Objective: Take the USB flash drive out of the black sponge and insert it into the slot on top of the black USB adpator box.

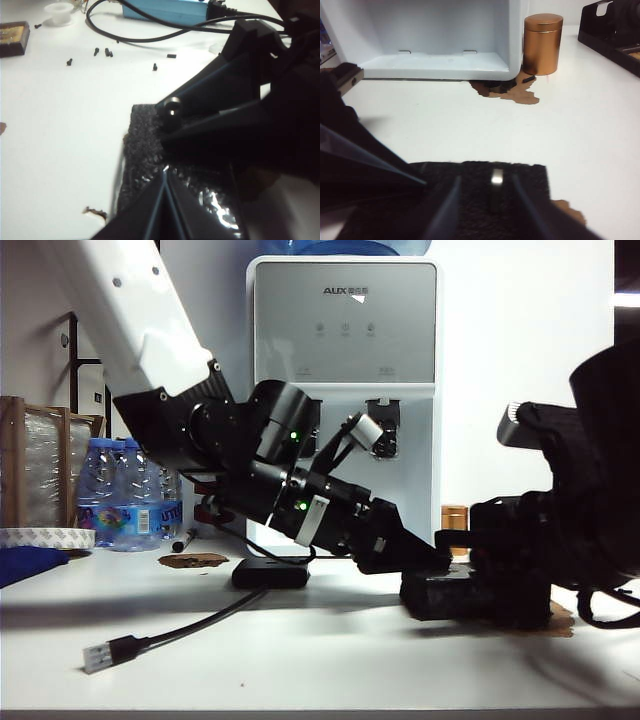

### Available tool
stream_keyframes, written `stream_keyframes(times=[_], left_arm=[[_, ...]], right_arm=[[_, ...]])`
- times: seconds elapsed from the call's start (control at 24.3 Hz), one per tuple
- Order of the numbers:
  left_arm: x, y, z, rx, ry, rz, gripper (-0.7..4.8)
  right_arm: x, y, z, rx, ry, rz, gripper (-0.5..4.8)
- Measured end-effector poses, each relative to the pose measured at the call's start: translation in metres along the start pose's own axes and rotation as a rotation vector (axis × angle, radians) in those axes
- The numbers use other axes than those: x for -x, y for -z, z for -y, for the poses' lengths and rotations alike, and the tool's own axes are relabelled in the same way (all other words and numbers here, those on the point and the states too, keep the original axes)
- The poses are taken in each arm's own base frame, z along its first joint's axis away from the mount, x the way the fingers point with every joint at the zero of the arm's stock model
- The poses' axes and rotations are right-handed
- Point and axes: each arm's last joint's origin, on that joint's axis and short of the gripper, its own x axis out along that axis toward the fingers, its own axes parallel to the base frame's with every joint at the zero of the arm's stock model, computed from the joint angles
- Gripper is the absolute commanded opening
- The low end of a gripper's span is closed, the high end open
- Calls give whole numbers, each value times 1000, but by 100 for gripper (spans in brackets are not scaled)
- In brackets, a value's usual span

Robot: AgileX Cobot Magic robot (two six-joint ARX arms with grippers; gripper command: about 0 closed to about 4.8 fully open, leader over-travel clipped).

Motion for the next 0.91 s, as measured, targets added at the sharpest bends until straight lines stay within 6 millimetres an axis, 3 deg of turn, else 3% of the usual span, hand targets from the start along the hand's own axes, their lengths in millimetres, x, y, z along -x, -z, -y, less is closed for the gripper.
stream_keyframes(times=[0.08,0.25,0.41,0.74,0.91], left_arm=[[-1,1,-1,0,2,2,-4],[-1,2,-1,-20,4,-6,-4],[-1,3,-1,-30,4,-8,-4],[-1,3,-1,-31,2,-10,-4],[-1,3,-1,-31,1,-11,-4]], right_arm=[[0,0,1,-1,5,0,139],[-1,-1,1,-3,6,6,23],[-2,-2,1,5,8,9,-6],[-1,-3,1,3,29,19,-4],[3,-24,1,-17,52,120,-4]])
